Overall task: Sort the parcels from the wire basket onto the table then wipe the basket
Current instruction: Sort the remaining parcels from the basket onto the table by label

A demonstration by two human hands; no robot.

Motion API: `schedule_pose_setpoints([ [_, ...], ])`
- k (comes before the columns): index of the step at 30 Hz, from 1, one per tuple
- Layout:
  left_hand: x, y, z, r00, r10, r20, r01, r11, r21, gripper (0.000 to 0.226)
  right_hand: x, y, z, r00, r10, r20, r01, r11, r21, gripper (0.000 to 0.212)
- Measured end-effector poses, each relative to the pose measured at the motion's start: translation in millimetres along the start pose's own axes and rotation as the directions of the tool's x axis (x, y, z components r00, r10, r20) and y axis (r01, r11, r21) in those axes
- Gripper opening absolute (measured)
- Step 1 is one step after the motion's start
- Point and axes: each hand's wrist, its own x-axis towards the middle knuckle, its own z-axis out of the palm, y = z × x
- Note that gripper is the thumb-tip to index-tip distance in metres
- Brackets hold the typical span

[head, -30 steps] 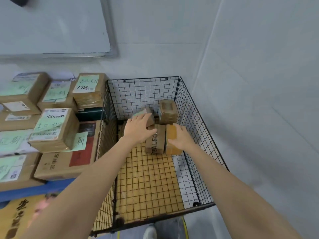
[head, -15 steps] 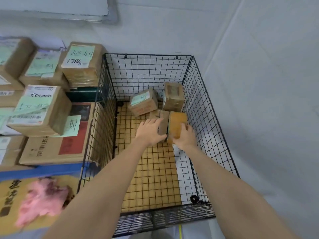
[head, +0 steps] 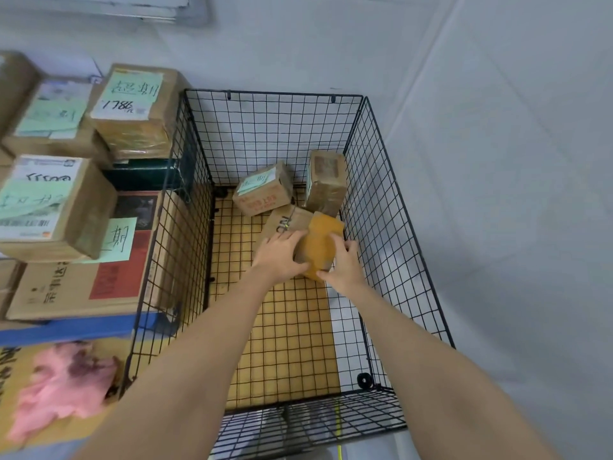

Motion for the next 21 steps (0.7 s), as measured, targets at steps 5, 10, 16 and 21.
schedule_pose_setpoints([
  [5,0.6,-4.3,5.0,1.0,0.001,-0.006,-0.001,0.999,-0.035,0.08,4.6,3.0,4.0,1.0,0.005,-0.002,-0.005,0.998,0.07,0.096],
  [10,5.4,-5.4,12.6,1.0,0.007,0.008,-0.007,0.996,-0.086,0.082,11.8,7.3,8.3,0.999,0.011,0.045,-0.016,0.994,0.113,0.102],
  [16,3.9,-1.5,12.7,0.998,-0.054,-0.011,0.052,0.982,-0.18,0.077,10.8,5.1,4.3,0.999,-0.013,0.042,0.007,0.992,0.129,0.099],
  [21,0.4,1.9,-3.6,0.996,-0.084,-0.027,0.074,0.962,-0.265,0.076,1.7,-2.0,-16.6,0.996,-0.087,0.018,0.085,0.99,0.113,0.092],
])
